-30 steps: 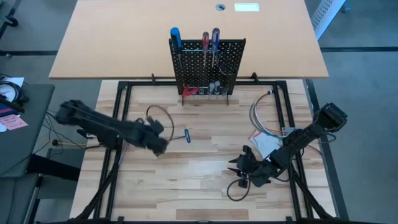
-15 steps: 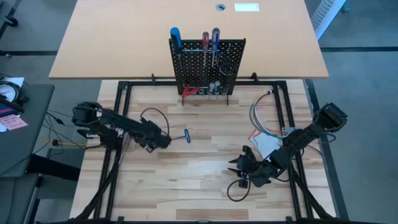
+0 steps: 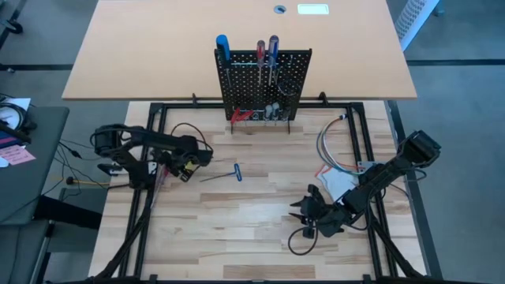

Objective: Hang tools onto peg board
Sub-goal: Hang the transparent red screwdriver on the pegboard

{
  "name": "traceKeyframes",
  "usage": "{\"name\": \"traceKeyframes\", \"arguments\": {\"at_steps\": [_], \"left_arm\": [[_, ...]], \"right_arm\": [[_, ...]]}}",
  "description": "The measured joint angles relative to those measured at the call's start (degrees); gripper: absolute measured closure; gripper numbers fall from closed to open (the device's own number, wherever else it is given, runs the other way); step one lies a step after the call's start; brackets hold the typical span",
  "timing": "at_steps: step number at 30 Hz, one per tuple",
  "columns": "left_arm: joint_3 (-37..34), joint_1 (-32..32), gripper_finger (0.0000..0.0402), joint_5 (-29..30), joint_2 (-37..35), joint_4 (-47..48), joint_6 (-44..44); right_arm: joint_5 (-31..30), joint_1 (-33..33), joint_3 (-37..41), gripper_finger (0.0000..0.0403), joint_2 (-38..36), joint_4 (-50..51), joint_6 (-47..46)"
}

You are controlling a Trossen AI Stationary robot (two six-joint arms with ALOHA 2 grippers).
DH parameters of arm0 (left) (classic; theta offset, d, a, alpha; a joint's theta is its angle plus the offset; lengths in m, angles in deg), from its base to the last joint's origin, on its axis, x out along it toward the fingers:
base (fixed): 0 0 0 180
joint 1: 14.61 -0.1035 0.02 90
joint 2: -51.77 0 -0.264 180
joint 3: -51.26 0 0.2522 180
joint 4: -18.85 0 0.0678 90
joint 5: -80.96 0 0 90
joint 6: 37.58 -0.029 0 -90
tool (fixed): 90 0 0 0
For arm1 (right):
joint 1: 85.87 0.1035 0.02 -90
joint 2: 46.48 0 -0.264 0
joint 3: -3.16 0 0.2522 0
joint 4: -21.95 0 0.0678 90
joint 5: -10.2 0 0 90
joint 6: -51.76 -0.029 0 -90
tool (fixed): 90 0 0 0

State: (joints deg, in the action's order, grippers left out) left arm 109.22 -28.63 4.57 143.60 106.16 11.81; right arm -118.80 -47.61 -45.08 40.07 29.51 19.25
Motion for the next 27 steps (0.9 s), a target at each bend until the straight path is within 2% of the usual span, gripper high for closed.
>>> {"name": "traceKeyframes", "arguments": {"at_steps": [9, 19, 24, 27], "left_arm": [[-5.1, -4.1, 0.0241, -7.7, -0.1, -6.7, -6.4], [-0.3, -0.7, 0.0246, -10.1, -0.1, -13.8, -10.1], [1.3, 0.7, 0.0284, -10.5, -0.2, -17.5, -12.9], [1.9, 1.7, 0.0289, -8.9, -1.2, -21.2, -13.1]], "right_arm": [[0.0, 0.0, 0.0, 0.0260, 0.0, 0.0, 0.0], [0.1, 0.0, 0.0, 0.0260, 0.0, 0.0, 0.0], [0.1, 0.0, 0.0, 0.0260, 0.0, 0.0, 0.0], [0.1, 0.0, 0.0, 0.0260, 0.0, 0.0, 0.0]]}}
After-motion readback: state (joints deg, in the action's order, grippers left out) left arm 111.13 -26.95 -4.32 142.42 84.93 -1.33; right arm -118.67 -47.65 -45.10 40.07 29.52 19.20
